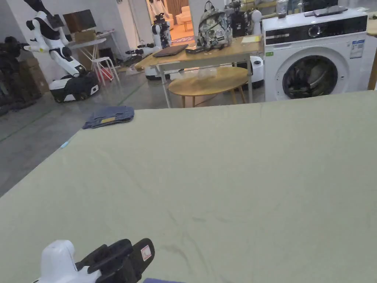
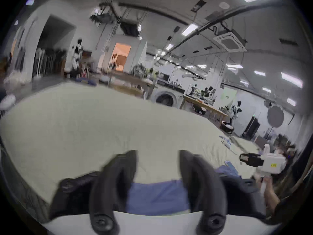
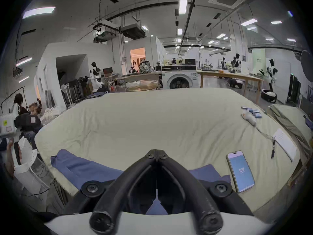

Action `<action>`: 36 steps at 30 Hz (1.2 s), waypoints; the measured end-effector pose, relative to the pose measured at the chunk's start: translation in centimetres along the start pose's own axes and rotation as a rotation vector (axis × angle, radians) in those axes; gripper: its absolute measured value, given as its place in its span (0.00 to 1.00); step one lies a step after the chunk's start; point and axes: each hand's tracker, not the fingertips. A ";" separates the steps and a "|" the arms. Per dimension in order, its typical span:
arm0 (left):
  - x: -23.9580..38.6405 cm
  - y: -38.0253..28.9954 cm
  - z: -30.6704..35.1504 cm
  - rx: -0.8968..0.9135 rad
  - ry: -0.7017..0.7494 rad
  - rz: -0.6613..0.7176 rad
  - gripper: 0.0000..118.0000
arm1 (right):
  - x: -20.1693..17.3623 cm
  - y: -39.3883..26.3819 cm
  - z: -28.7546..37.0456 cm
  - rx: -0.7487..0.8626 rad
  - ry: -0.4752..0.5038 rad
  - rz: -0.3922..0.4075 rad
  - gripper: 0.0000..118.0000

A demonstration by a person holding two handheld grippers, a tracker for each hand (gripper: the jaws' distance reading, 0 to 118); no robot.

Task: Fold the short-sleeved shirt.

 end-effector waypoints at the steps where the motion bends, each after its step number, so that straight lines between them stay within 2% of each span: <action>1: -1.4 -0.4 -0.2 -0.028 -0.023 0.053 0.70 | 0.4 -0.3 0.0 -0.015 0.001 -0.016 0.00; 3: -4.4 -1.6 -0.5 -0.091 -0.051 0.167 0.70 | 1.2 -0.7 0.0 -0.045 0.000 -0.057 0.00; 8: -11.2 -5.8 -2.6 -0.147 -0.002 0.425 0.70 | 2.3 -1.6 0.3 -0.087 -0.015 -0.125 0.00; 11: -14.1 -8.4 -5.1 -0.184 -0.051 0.588 0.70 | 2.5 -1.8 0.5 -0.098 -0.014 -0.152 0.00; 13: -16.0 -10.2 -7.0 -0.208 -0.109 0.727 0.57 | 2.8 -2.0 0.6 -0.107 -0.016 -0.159 0.00; 15: -15.3 -10.8 -7.3 -0.152 -0.212 0.825 0.54 | 3.2 -2.1 0.8 -0.115 -0.021 -0.156 0.00; 17: -14.3 -10.6 -8.3 -0.192 -0.193 0.769 0.49 | 3.1 -2.2 1.2 -0.116 -0.027 -0.148 0.00; 18: -13.8 -10.5 -8.9 -0.225 -0.194 0.723 0.38 | 3.2 -2.3 1.2 -0.117 -0.029 -0.148 0.00; 20: -14.1 -11.0 -9.9 -0.261 -0.235 0.726 0.05 | 3.3 -2.4 1.1 -0.123 -0.029 -0.150 0.00; 22: -13.5 -11.0 -10.5 -0.257 -0.234 0.744 0.04 | 3.4 -2.7 1.1 -0.132 -0.030 -0.154 0.00; 25: -12.0 -10.4 -10.0 -0.246 -0.117 0.806 0.04 | 3.4 -2.9 1.2 -0.139 -0.029 -0.154 0.00; 29: -10.9 -7.0 -7.9 -0.174 -0.154 0.794 0.04 | 3.4 -3.0 1.1 -0.147 -0.026 -0.151 0.00; 33: -11.0 -1.8 -4.9 -0.095 -0.013 0.676 0.04 | 3.4 -3.2 1.0 -0.144 -0.011 -0.168 0.00; 35: -8.2 0.3 -3.5 -0.083 0.090 0.619 0.04 | 3.4 -3.4 1.0 -0.140 -0.007 -0.172 0.00; 36: -7.0 0.9 -3.4 -0.074 0.098 0.561 0.04 | 3.3 -3.5 0.9 -0.140 -0.008 -0.169 0.00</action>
